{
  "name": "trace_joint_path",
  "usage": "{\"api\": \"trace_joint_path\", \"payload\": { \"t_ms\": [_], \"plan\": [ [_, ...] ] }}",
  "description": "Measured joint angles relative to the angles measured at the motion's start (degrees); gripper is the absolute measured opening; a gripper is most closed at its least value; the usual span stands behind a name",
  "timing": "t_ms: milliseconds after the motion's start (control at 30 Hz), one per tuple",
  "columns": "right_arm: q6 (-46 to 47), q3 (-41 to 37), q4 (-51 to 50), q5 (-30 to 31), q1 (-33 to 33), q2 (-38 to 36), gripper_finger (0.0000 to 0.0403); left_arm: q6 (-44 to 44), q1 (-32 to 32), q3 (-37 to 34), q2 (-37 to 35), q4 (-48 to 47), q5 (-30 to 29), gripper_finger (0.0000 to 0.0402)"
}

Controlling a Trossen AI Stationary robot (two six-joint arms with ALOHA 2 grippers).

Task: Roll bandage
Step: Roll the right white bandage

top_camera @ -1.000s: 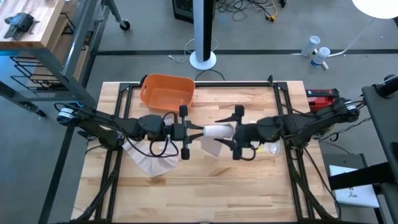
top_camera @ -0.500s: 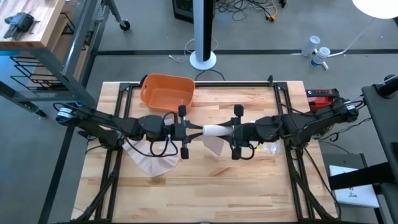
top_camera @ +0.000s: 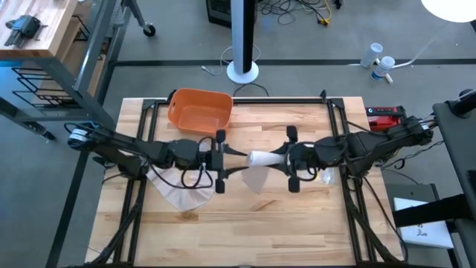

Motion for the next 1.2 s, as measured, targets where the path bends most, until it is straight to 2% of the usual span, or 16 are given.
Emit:
{"api": "trace_joint_path", "payload": {
  "t_ms": [167,300,367,433,567,600,667,833,967,1200],
  "plan": [
    [1.8,0.0,0.0,-3.8,0.0,0.1,0.0113,-0.5,0.8,0.0,2.6,5.2,-0.2,0.0218],
    [2.3,0.0,-0.1,-7.8,0.0,0.1,0.0111,-0.3,1.7,0.0,3.6,7.8,-0.3,0.0227],
    [2.3,0.0,-0.1,-9.8,0.0,0.1,0.0108,-0.2,1.9,0.0,3.9,7.8,-0.3,0.0209],
    [2.4,0.0,-0.4,-11.1,0.0,0.1,0.0108,0.2,1.8,0.0,4.2,7.9,-0.3,0.0170],
    [2.6,0.0,-0.7,-11.2,0.0,0.1,0.0115,1.6,1.8,0.0,4.5,7.6,-0.1,0.0043],
    [2.7,0.0,-0.8,-11.7,0.0,0.1,0.0116,1.7,1.8,0.0,4.6,7.5,-0.1,0.0022],
    [3.8,0.0,-0.9,-14.2,0.0,0.1,0.0115,1.7,1.8,0.0,4.6,7.2,-1.0,0.0014],
    [4.7,-0.1,-1.2,-21.7,0.0,0.1,0.0109,3.1,1.8,0.0,4.7,6.6,-10.2,0.0003],
    [4.7,-0.1,-2.5,-23.6,0.3,0.1,0.0117,3.7,2.0,0.0,4.7,5.5,-11.3,0.0001],
    [5.2,-0.1,-3.8,-27.1,0.3,0.1,0.0116,6.0,2.0,0.0,4.5,-0.3,-19.3,0.0000]
  ]
}}
